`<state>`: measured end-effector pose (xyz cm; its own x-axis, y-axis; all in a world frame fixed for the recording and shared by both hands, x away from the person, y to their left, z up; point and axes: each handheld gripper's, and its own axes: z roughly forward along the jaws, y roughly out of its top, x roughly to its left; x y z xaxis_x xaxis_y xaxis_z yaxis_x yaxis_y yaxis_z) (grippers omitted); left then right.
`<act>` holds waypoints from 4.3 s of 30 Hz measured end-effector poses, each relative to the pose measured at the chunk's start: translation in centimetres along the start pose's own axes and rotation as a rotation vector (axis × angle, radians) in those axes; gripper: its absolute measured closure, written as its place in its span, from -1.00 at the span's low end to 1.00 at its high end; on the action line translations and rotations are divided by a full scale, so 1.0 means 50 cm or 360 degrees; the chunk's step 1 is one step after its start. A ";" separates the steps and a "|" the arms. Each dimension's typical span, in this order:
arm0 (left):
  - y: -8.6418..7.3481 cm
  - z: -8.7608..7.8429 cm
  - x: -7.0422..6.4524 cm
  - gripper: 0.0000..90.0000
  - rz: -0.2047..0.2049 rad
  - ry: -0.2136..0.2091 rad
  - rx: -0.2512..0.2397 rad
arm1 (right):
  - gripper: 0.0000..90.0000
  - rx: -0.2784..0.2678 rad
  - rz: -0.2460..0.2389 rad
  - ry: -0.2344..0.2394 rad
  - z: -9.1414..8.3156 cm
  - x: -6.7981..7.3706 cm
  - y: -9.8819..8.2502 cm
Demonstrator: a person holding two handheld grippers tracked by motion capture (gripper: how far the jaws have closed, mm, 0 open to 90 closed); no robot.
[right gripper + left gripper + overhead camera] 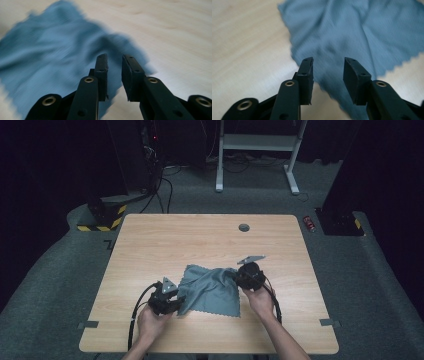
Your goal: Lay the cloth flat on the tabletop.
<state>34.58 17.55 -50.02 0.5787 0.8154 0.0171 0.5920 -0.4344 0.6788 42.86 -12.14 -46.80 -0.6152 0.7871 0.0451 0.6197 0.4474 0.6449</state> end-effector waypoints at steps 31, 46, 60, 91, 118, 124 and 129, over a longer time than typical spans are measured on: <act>-0.014 -0.005 -0.046 0.96 0.0124 -0.0046 0.0182 | 0.84 0.0113 -0.0357 0.0060 -0.058 0.081 -0.164; -0.035 -0.019 -0.045 0.96 0.0062 -0.0127 0.0146 | 0.89 0.0147 -0.0342 0.0121 -0.058 0.079 -0.182; 0.042 0.062 -0.022 0.17 -0.0031 -0.0013 0.0052 | 0.63 -0.0074 0.0043 -0.0098 -0.022 -0.026 -0.065; 0.097 0.081 0.028 0.15 -0.0134 0.0005 0.0018 | 0.55 0.0100 -0.0031 -0.0155 0.056 -0.022 -0.023; 0.084 0.106 0.064 0.03 -0.0087 0.0121 0.0074 | 0.44 0.0076 -0.0014 -0.0139 0.075 -0.021 -0.029; 0.098 0.122 0.086 -0.07 -0.0174 0.0107 0.0083 | 0.45 0.0076 -0.0042 -0.0184 0.086 -0.042 -0.013; 0.097 0.102 0.071 -0.03 -0.0158 0.0077 0.0041 | 0.35 0.0050 0.0020 -0.0194 0.078 -0.044 -0.017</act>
<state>42.35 16.38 -50.40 0.4888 0.8723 -0.0135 0.6598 -0.3595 0.6599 45.59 -12.62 -50.41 -0.5448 0.8375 -0.0412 0.6430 0.4489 0.6206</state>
